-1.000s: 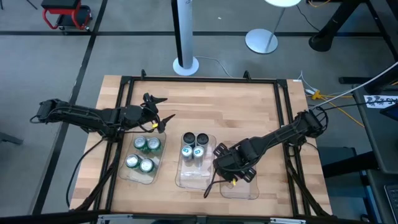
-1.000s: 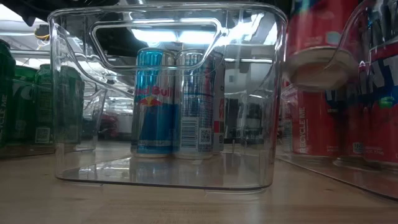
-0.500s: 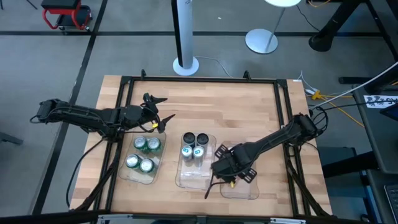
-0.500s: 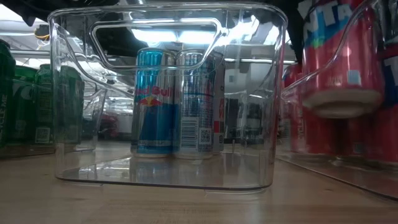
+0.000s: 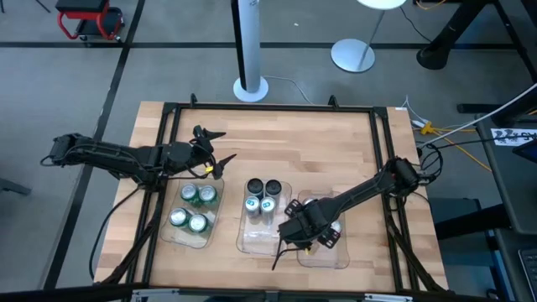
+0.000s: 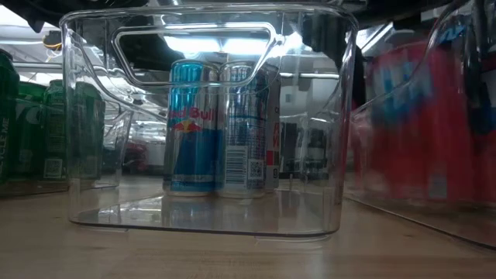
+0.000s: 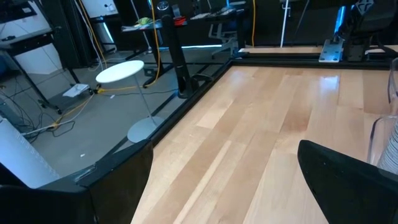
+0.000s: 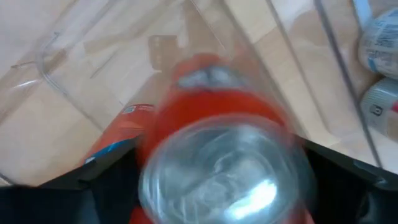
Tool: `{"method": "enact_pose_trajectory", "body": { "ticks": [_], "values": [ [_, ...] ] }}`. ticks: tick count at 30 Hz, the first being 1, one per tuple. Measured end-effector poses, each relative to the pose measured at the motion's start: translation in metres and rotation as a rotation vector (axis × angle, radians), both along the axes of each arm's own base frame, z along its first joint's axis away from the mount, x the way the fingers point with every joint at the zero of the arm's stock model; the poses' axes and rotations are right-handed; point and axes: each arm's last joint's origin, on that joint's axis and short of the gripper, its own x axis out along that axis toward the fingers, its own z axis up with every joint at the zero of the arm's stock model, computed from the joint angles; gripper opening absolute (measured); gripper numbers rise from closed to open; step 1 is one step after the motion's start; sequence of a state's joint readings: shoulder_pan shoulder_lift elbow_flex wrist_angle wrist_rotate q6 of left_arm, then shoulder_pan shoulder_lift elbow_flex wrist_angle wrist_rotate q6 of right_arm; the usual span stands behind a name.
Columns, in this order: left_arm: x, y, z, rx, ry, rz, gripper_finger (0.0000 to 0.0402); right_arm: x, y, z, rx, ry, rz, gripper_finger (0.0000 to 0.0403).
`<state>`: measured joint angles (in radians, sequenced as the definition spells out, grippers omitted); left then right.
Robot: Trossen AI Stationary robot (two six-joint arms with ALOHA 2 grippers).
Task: Sort soda cans
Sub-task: Put the orange soda can into the right transparent bin
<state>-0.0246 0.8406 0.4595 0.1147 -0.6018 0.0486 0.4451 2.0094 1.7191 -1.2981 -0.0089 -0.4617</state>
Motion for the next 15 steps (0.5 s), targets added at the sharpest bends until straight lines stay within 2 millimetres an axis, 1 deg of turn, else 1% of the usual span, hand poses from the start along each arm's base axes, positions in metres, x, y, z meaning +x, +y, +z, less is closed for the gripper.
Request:
{"method": "enact_pose_trajectory", "body": {
  "ticks": [2,5,11,15],
  "values": [
    [0.0,0.0,0.0,0.0,0.0,0.0,0.0388,0.0016,0.0007,0.0004,0.007,-0.019,0.002,0.0378],
    [0.0,0.0,0.0,0.0,0.0,0.0,0.0388,0.0031,0.0013,0.0004,0.01,-0.037,0.015,0.0385],
    [0.0,0.0,-0.0001,0.0,0.001,0.0,0.0388,0.0026,0.0015,0.0016,0.032,-0.031,0.02,0.0372],
    [0.0,0.0,0.0,0.0,0.0,0.0,0.0388,-0.0007,0.0018,0.0092,0.092,-0.026,0.025,0.0359]
  ]
}}
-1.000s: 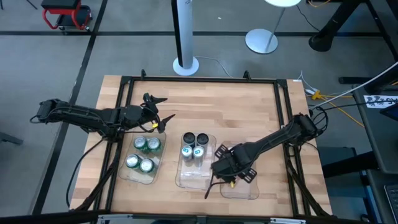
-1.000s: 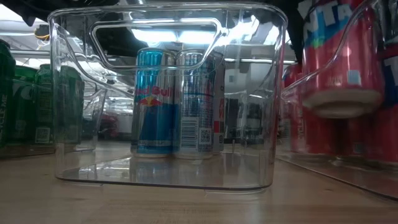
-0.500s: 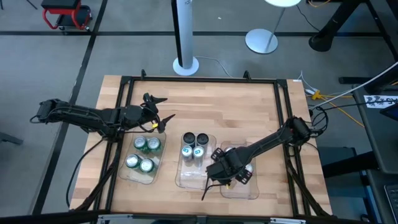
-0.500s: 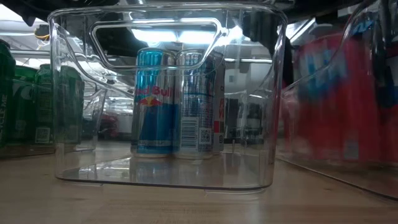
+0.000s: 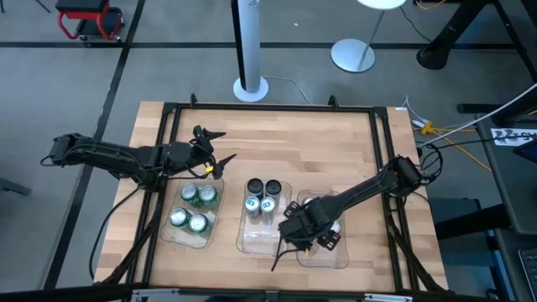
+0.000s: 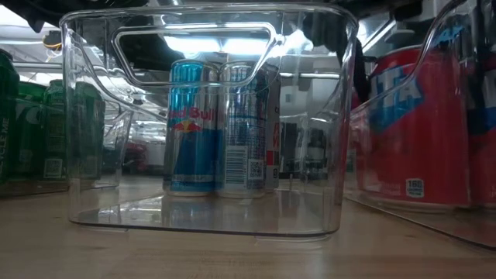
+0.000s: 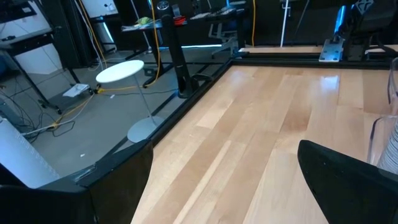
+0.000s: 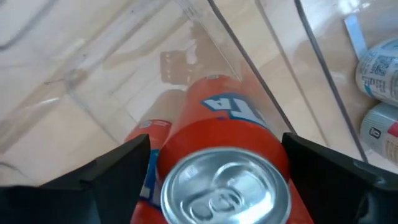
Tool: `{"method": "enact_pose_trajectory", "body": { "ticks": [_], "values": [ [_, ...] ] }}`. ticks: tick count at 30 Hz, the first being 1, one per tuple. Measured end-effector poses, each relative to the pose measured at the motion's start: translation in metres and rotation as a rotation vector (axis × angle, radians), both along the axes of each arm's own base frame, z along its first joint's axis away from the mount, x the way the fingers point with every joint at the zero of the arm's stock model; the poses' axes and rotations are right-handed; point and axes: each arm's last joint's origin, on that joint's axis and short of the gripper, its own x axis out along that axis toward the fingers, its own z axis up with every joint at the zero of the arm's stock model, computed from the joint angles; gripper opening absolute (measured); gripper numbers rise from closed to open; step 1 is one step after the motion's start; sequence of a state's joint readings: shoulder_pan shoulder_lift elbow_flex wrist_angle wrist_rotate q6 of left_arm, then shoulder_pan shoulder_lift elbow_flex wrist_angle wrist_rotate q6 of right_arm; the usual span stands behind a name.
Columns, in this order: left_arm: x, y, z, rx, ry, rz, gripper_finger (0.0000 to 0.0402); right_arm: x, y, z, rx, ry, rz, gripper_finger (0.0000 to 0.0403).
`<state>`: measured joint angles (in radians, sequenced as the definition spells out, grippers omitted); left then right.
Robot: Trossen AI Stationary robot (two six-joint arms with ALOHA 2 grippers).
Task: Sort soda cans
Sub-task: Put the orange soda can into the right transparent bin, then return to Home Position
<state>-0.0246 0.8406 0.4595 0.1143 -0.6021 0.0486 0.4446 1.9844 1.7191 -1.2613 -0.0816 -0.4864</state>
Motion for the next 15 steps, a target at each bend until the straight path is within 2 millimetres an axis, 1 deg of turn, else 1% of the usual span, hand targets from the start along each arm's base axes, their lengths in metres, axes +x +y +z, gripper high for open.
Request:
{"method": "enact_pose_trajectory", "body": {
  "ticks": [3,10,15],
  "values": [
    [0.0,0.0,0.0,0.0,0.0,0.0,0.0388,-0.003,-0.002,0.008,0.014,-0.013,-0.008,0.0351],
    [0.0,0.0,0.0,0.0,0.0,0.0,0.0388,-0.013,-0.01,0.035,0.034,-0.087,-0.018,0.0339],
    [0.0,0.0,0.0,0.0,0.001,0.0,0.0388,-0.017,-0.027,0.055,-0.005,-0.173,0.003,0.0339]
  ]
}}
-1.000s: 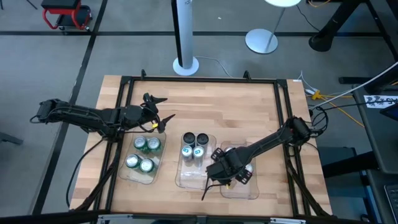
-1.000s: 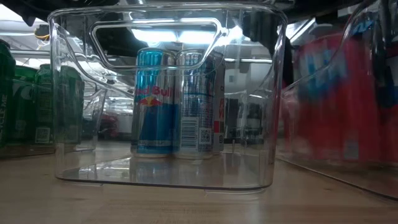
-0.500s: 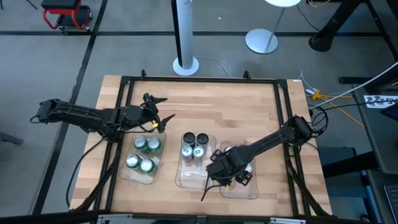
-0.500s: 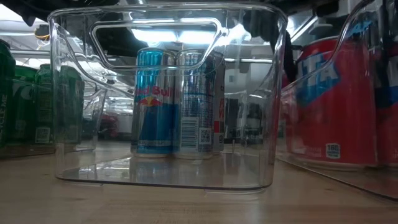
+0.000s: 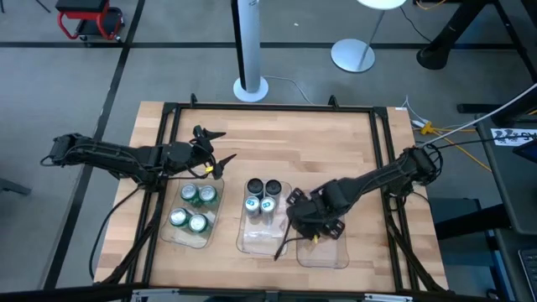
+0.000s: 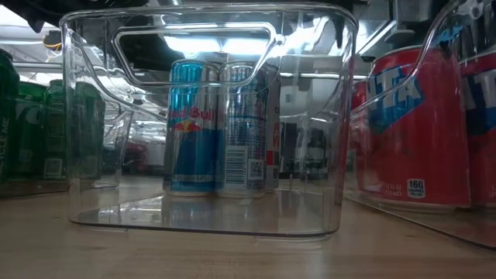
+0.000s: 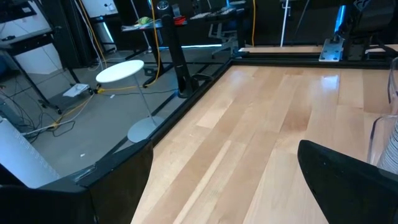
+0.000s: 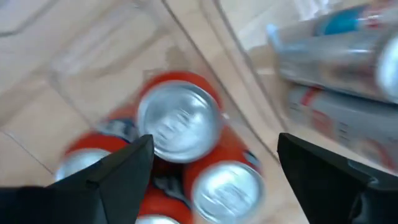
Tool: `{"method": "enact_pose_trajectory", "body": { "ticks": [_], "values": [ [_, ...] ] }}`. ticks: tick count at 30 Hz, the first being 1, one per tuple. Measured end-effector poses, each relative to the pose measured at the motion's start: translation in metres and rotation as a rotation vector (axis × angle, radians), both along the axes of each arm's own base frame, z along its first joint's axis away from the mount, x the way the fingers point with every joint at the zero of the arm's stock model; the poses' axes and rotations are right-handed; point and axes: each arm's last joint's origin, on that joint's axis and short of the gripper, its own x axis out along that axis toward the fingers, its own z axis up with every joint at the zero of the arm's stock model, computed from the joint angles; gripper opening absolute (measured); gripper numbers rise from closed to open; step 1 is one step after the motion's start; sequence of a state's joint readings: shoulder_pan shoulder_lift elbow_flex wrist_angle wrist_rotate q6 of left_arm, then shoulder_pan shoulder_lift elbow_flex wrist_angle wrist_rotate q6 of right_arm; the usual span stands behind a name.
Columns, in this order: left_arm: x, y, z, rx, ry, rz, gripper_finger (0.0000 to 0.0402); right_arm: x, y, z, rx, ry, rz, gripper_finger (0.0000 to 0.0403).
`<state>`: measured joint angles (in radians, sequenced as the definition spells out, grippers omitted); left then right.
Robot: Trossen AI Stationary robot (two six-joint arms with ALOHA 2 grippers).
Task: Sort soda cans
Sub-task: Return to Home Position
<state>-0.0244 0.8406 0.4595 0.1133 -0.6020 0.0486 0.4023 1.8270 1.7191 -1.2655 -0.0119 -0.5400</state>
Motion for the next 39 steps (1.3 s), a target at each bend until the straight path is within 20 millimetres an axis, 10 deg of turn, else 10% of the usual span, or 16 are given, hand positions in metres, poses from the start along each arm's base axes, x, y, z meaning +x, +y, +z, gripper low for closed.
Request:
{"method": "enact_pose_trajectory", "body": {
  "ticks": [26,39],
  "values": [
    [0.003,-0.005,-0.002,-0.075,0.023,-0.326,0.0388,-0.044,-0.092,0.096,-0.311,-0.464,0.172,0.034],
    [-0.014,0.019,0.013,-0.057,-0.059,-0.448,0.0388,-0.121,-0.144,0.06,-0.402,-0.791,0.104,0.034]
  ]
}}
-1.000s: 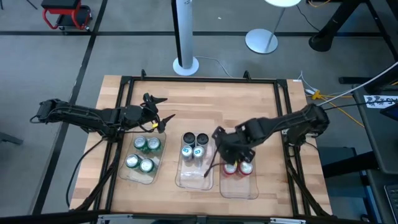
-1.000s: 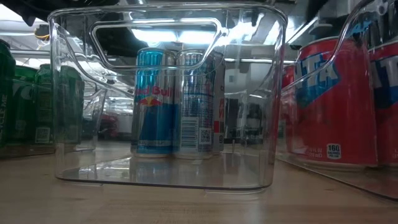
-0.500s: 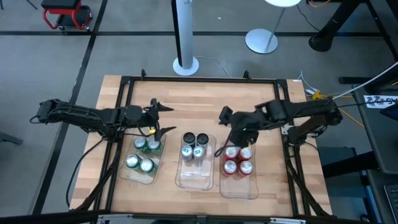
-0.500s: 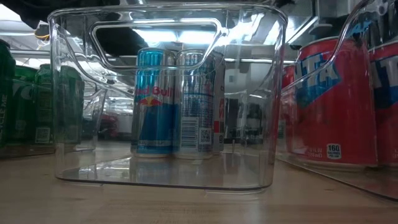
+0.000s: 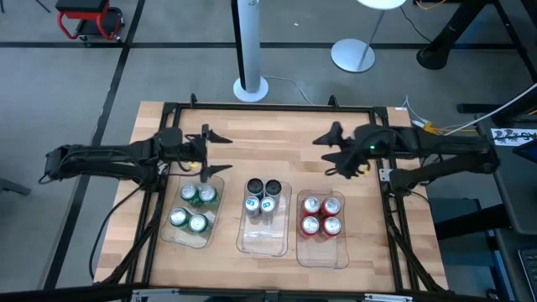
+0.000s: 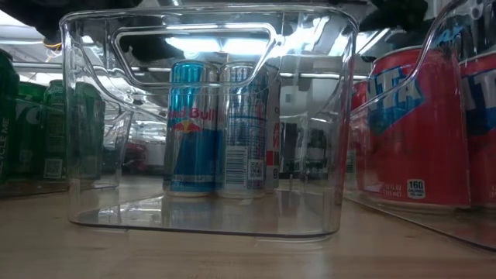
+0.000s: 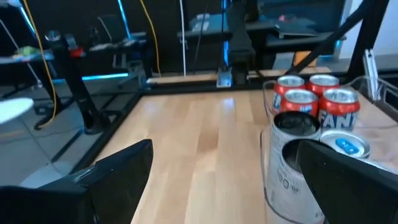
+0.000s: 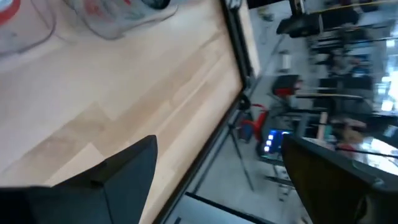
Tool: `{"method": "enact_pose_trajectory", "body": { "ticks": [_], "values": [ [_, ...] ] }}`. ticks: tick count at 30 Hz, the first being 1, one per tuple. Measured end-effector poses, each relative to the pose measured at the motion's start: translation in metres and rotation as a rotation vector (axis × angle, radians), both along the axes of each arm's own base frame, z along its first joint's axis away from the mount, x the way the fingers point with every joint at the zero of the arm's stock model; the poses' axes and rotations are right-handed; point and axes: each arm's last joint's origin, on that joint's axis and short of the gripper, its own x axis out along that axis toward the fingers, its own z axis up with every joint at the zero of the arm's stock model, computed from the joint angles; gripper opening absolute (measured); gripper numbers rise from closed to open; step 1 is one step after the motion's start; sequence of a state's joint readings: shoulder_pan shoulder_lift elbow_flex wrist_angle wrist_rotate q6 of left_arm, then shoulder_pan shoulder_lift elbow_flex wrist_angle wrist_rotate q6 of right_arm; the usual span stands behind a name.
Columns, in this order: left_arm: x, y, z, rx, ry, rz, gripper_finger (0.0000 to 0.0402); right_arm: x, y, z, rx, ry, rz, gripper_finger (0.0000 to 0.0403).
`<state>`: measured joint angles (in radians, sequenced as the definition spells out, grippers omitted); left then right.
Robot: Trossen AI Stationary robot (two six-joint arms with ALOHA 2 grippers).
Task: Sort soda cans
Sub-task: Return to Home Position
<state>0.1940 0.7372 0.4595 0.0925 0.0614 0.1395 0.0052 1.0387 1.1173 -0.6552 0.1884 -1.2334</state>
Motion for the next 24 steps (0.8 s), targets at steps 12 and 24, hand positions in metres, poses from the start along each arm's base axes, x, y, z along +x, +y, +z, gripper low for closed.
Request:
{"method": "enact_pose_trajectory", "body": {
  "ticks": [12,24],
  "values": [
    [-0.022,0.002,-0.007,-0.021,-0.051,-0.068,0.0388,-0.062,-0.012,-0.073,-0.006,-0.357,0.008,0.034],
    [-0.046,-0.004,-0.047,-0.062,-0.099,-0.063,0.0388,-0.075,-0.01,-0.123,-0.056,-0.459,0.055,0.034]
  ]
}}
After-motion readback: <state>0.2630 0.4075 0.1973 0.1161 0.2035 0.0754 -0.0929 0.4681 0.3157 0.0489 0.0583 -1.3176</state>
